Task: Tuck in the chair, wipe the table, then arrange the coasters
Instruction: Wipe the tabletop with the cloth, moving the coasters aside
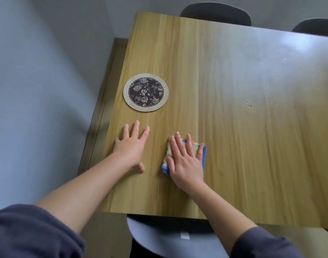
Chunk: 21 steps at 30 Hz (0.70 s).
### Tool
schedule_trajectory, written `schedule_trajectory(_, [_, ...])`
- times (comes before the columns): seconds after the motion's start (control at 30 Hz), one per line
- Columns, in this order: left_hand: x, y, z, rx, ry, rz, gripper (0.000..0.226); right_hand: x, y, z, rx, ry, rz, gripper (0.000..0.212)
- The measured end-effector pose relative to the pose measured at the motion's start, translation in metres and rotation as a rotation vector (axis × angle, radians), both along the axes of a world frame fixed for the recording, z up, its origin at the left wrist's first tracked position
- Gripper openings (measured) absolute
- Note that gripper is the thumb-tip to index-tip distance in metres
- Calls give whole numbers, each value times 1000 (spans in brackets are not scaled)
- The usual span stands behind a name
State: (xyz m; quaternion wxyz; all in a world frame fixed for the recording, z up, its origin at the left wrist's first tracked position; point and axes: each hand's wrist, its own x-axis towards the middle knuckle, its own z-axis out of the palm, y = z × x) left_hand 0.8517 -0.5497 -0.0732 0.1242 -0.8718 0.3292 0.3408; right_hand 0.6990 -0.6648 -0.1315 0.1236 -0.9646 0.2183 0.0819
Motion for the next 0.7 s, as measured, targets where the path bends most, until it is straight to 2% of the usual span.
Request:
schedule_trajectory(0.07, [-3,2,-2,-23,-12,30,138,11,-7,-2,-20,24,-139,62])
schedule_trajectory(0.17, [-4,3,-5,-48,-17,64,138,18,11,-4,-5,2,-194,63])
schedule_trajectory(0.37, [-5,4,-3,-61,-37,102,135,-22,88,-4,9,-22,-15,65])
schedule_trajectory(0.5, [-7,5,0,-68,-48,117,137,-60,70,-5,-12,-10,21,64])
schedule_trajectory(0.7, [-9,10,2,-110,-67,155,135,-93,4,-10,-66,101,-344,64])
